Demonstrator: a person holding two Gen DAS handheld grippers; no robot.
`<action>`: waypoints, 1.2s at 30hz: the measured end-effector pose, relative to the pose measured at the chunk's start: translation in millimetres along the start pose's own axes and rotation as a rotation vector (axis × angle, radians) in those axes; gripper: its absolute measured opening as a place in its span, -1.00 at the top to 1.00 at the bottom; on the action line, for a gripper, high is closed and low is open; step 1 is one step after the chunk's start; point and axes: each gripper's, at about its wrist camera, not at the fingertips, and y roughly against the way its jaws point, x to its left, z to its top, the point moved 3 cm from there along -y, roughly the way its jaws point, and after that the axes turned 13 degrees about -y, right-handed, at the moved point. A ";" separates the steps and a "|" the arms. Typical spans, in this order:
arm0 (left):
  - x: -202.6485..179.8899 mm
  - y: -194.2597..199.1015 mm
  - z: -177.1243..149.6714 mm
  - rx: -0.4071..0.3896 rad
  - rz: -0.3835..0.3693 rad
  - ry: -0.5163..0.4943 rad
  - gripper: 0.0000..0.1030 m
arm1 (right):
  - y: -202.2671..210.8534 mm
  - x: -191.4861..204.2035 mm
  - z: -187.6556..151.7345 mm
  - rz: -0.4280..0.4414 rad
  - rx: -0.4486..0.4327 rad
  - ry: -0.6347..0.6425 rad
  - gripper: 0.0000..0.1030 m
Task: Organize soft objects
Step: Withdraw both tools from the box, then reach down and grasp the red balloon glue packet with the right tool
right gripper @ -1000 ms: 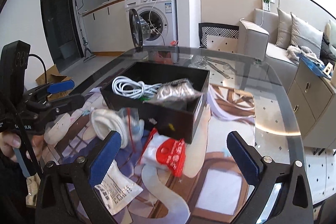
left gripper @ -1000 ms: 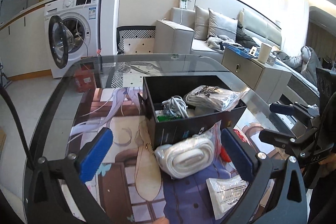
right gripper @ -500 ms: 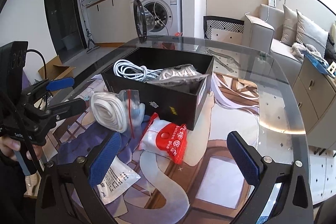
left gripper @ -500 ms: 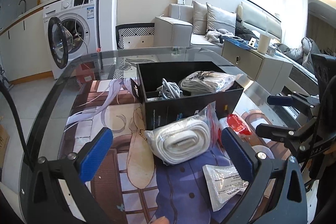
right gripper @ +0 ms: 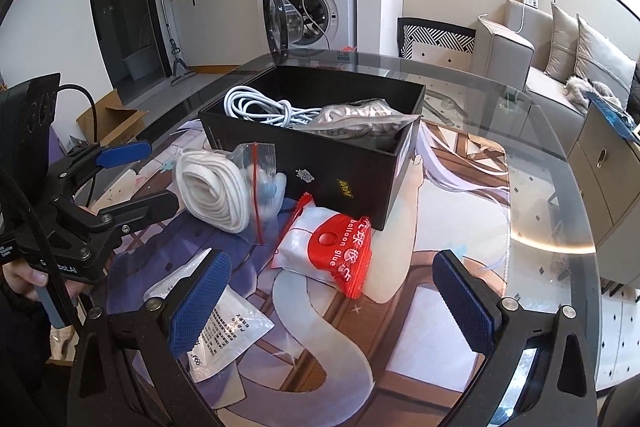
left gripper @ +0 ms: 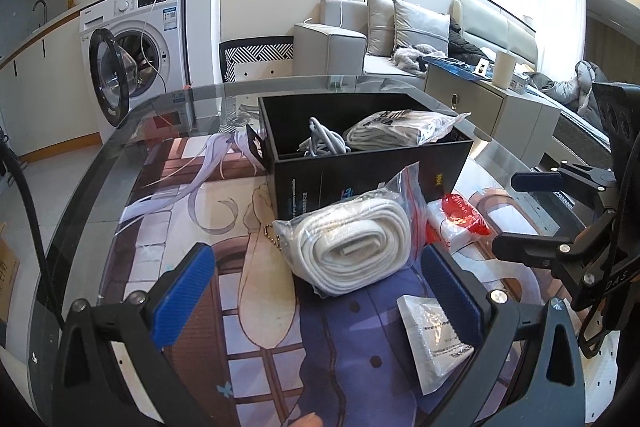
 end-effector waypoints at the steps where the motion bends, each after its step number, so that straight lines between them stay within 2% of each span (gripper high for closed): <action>1: -0.3 -1.0 -0.3 0.003 0.001 -0.001 -1.00 | -0.4 -0.8 -0.2 -0.001 0.001 -0.003 -0.99; 10: -2.0 -5.2 -0.8 0.011 -0.005 0.000 -1.00 | -6.6 -12.5 1.2 0.011 0.021 -0.066 -0.99; 20: -2.7 -6.2 -1.2 0.016 -0.006 0.001 -1.00 | -19.6 -20.5 0.1 -0.018 0.041 -0.116 -0.99; 36: -0.4 -15.1 1.9 0.040 -0.008 0.018 -1.00 | -45.3 -16.5 0.7 -0.048 0.080 -0.135 -0.99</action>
